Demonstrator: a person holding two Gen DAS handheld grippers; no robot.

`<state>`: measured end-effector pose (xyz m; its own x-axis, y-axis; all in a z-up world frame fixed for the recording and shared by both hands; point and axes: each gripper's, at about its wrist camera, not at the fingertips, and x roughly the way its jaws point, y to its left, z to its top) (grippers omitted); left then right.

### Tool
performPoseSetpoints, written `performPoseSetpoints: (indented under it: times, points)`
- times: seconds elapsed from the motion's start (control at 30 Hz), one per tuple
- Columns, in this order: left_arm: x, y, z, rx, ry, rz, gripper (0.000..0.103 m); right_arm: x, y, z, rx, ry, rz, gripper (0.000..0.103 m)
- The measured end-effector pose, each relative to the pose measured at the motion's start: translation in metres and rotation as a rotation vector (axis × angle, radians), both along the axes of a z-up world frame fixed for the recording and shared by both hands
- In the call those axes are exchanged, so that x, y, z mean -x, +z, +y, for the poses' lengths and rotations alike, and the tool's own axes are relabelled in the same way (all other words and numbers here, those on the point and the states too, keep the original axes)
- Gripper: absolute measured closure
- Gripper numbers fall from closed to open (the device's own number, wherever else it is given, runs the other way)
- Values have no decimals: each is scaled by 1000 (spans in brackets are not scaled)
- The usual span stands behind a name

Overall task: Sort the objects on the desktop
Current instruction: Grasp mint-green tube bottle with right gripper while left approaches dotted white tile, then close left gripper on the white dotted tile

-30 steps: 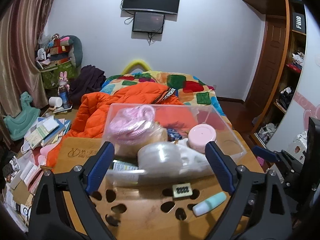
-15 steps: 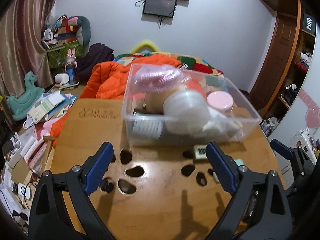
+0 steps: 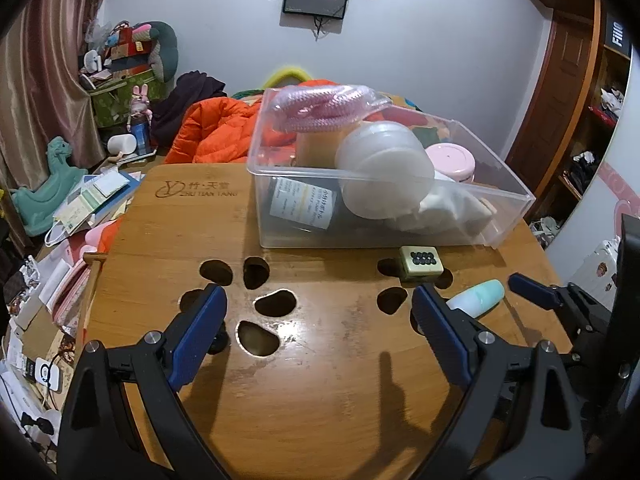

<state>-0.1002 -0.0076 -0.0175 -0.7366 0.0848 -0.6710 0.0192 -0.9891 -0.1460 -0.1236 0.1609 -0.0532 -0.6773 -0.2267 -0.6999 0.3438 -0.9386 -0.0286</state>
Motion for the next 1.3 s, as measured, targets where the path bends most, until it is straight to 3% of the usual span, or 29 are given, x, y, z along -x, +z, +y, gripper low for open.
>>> performPoseSetpoints:
  times: [0.07, 0.33, 0.53, 0.6, 0.83, 1.03, 1.3]
  points:
    - [2, -1, 3, 8, -5, -2, 8, 1, -2, 0, 2, 4, -10, 32]
    - [16, -3, 24, 53, -20, -11, 8, -2, -7, 6, -12, 18, 0, 32]
    - [26, -2, 53, 115, -24, 0, 8, 1, 5, 44, 46, -49, 24, 32]
    - [31, -3, 63, 124, -25, -1, 9, 0, 11, 55, 20, -94, 63, 32]
    - [52, -16, 94, 156, -64, -62, 37, -5, 24, 94, 83, -129, 97, 31]
    - [59, -25, 104, 177, -75, -101, 59, -7, 23, 98, 141, -110, 87, 31]
    - [58, -23, 100, 145, -91, -83, 70, 1, 20, 92, 173, -87, 64, 31]
